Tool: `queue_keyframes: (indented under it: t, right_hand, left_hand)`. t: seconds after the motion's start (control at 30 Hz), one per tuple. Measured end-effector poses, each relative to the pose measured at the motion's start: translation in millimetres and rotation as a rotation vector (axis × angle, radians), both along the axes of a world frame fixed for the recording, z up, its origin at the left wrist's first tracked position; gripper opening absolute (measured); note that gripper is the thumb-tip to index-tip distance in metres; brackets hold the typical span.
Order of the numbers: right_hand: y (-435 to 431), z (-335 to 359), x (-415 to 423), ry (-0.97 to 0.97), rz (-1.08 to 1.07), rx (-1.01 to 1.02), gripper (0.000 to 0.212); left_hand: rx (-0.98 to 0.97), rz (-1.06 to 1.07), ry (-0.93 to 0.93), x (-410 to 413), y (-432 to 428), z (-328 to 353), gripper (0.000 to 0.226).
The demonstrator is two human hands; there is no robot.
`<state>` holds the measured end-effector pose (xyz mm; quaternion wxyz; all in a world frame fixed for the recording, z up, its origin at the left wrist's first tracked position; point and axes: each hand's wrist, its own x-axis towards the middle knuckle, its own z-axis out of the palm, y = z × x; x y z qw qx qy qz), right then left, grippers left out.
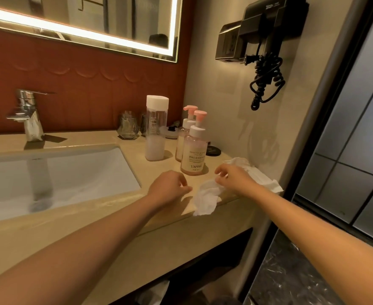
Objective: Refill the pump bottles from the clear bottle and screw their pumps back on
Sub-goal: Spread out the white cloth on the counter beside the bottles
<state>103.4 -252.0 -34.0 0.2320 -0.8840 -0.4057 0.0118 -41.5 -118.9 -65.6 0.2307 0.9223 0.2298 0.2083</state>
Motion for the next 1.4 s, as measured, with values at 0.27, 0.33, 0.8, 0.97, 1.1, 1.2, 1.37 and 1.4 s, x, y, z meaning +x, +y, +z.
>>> queue_keyframes:
  t: [0.27, 0.33, 0.8, 0.97, 1.1, 1.2, 1.37, 1.4]
  right_hand:
    - [-7.2, 0.6, 16.2, -0.118, 0.080, -0.145, 0.035]
    - [-9.6, 0.8, 16.1, -0.162, 0.112, -0.241, 0.031]
    - [-0.9, 33.0, 3.5, 0.098, 0.144, 0.333, 0.013]
    - [-2.1, 51.0, -10.1, 0.591, 0.218, 0.344, 0.006]
    - [-4.2, 53.0, -16.1, 0.824, 0.331, 0.253, 0.003]
    - [6.9, 33.0, -21.9, 0.690, 0.286, 0.155, 0.002]
    - [21.9, 3.1, -25.4, 0.052, 0.246, 0.056, 0.014]
    - [21.2, 2.1, -25.0, 0.053, 0.291, 0.040, 0.011]
  left_hand:
    - [-0.135, -0.116, 0.065, 18.8, -24.0, 6.7, 0.037]
    - [-0.218, -0.175, 0.084, 17.8, -24.2, 7.2, 0.025]
    - [-0.494, -0.070, -0.131, -6.0, 13.0, 56.1, 0.013]
    - [-0.708, -0.070, -0.189, -33.2, 30.1, 70.2, 0.013]
    - [-0.803, -0.093, -0.105, -53.6, 50.5, 86.4, 0.017]
    - [-0.598, -0.010, 0.023, -61.0, 61.0, 78.7, 0.019]
    - [-0.048, 0.076, 0.032, -53.4, 55.3, 42.4, 0.019]
    - [-0.101, 0.011, 0.025, -52.4, 52.4, 40.9, 0.016]
